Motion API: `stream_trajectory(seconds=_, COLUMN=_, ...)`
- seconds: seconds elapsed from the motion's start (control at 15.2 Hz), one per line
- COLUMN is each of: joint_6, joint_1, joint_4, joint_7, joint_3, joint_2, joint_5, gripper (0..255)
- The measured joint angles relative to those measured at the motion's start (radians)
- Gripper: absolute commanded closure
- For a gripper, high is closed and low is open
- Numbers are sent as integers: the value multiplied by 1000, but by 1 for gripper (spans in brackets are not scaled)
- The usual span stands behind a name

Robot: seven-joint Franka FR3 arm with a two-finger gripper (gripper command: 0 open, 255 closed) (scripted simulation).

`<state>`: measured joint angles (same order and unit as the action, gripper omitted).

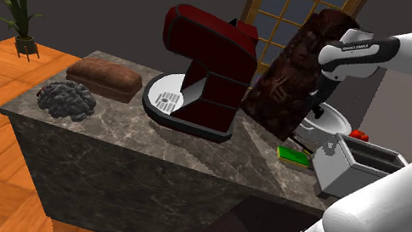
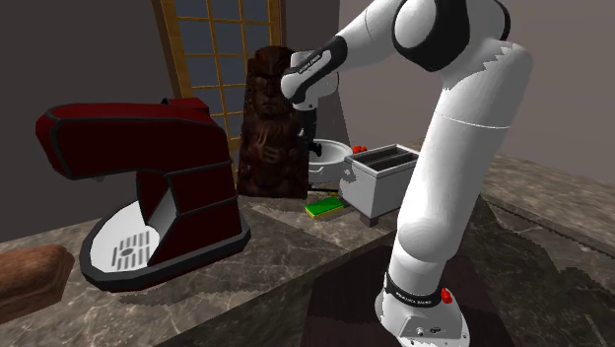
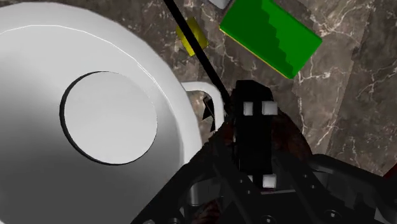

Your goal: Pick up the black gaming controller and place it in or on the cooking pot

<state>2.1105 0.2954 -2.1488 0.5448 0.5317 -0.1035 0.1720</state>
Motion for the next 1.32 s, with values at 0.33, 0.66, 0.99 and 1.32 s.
stream_trajectory(seconds=0.33, joint_6=2, joint_1=48, joint_4=179, joint_7=163, joint_3=58, joint_2=193, joint_5=-125, gripper=255)
stream_trajectory(seconds=0.66, joint_6=-54, joint_1=139, joint_4=399, joint_7=305, joint_3=71, joint_2=382, joint_5=-253, gripper=255)
stream_trajectory(seconds=0.99, joint_6=-145, joint_1=271, joint_4=680, joint_7=407, joint_3=49, joint_2=593, joint_5=-368, gripper=255)
stream_trajectory(seconds=1.32, joint_6=-113, joint_1=294, joint_4=690, joint_7=424, joint_3=37, joint_2=641, joint_5=-393, gripper=255)
